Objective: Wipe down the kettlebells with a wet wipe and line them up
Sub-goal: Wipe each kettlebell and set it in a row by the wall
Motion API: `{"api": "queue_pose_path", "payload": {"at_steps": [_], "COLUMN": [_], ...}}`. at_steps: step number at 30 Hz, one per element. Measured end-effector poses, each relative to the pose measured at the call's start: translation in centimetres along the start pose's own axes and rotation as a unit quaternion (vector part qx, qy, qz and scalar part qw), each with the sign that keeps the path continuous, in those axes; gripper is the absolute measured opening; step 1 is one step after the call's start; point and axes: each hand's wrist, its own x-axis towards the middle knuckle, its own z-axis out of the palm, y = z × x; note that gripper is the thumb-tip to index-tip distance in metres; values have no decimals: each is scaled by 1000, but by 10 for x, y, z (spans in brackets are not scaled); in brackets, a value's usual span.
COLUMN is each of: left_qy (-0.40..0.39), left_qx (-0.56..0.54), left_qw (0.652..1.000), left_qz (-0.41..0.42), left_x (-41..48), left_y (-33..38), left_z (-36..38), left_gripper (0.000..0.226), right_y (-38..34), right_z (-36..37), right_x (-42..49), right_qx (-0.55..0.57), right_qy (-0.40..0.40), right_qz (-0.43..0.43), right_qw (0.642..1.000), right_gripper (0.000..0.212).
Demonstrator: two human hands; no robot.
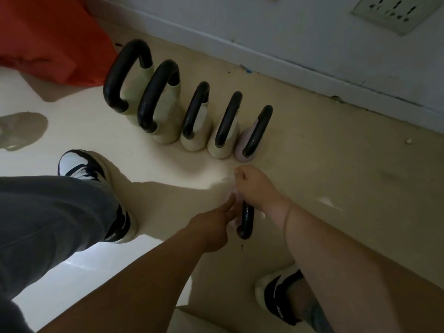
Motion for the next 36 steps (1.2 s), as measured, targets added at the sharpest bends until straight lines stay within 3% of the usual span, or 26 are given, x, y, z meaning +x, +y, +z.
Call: {"api": "queue_pose_path", "payload": {"at_steps": [3,7,10,12,14,17,19,22,25,27,30,33,36], "left_qy": [-5,7,-11,-14,-11,35,23,-12,2,-6,5,61,127], "left_qx": [-11,-44,2,38,59,67,62,-12,-49,-45,-33,-48,-95], "left_qw": [1000,999,999,998,994,992,995,999,999,999,999,997,987], "left_qz": [1,-8,32,56,87,101,80,39,-15,7,27,26,-32], "left_x": [2,9,13,13,16,24,22,17,10,8,9,13,17], "left_y": [0,-5,-10,-6,-4,-9,-7,-1,0,-1,-5,-14,-25], "left_z": [0,8,8,4,6,11,9,6,4,1,-1,6,15], "left_gripper": [100,94,81,75,73,64,58,45,71,90,98,87,69], "right_y": [-2,-12,-9,-3,-5,-25,-39,-46,-33,-22,-13,5,5], "right_z": [5,43,70,81,90,101,90,51,15,0,-5,9,26], "right_x": [-5,-62,-90,-99,-107,-114,-101,-66,-40,-30,-18,-13,-44], "right_qx": [41,143,228,253,241,259,266,161,-41,-175,-283,-284,-84], "right_qy": [22,148,217,237,254,264,260,195,54,-2,-70,-21,48], "right_qz": [29,86,137,139,143,166,197,181,90,22,-27,-33,26], "right_qw": [998,975,939,928,926,914,907,950,994,984,956,958,995], "right_gripper": [26,45,23,21,27,54,63,67,56,46,32,37,77]}}
